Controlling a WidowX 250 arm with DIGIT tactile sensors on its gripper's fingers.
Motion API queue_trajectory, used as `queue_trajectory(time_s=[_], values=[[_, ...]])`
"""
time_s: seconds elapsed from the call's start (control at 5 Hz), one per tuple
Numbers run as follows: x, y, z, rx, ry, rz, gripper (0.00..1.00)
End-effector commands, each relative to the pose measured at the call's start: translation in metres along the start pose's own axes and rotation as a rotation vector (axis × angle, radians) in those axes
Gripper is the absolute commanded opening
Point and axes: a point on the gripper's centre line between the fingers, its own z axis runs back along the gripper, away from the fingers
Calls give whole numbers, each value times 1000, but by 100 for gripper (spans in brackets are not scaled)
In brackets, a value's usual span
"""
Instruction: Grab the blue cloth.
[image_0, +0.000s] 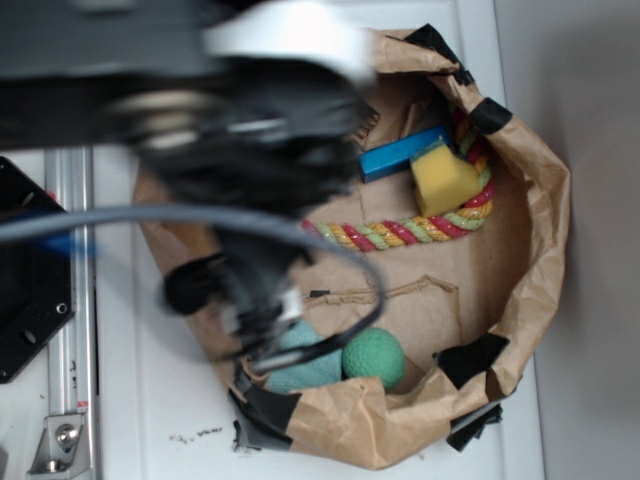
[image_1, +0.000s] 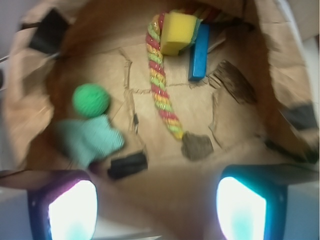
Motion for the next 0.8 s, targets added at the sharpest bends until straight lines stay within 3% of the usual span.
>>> queue_trajectory(time_s=[0.0, 0.2, 0.6], values=[[21, -30, -51, -219, 180, -60, 100], [5, -54, -57, -239, 201, -144, 100], [-14, -75, -67, -217, 212, -211, 100]])
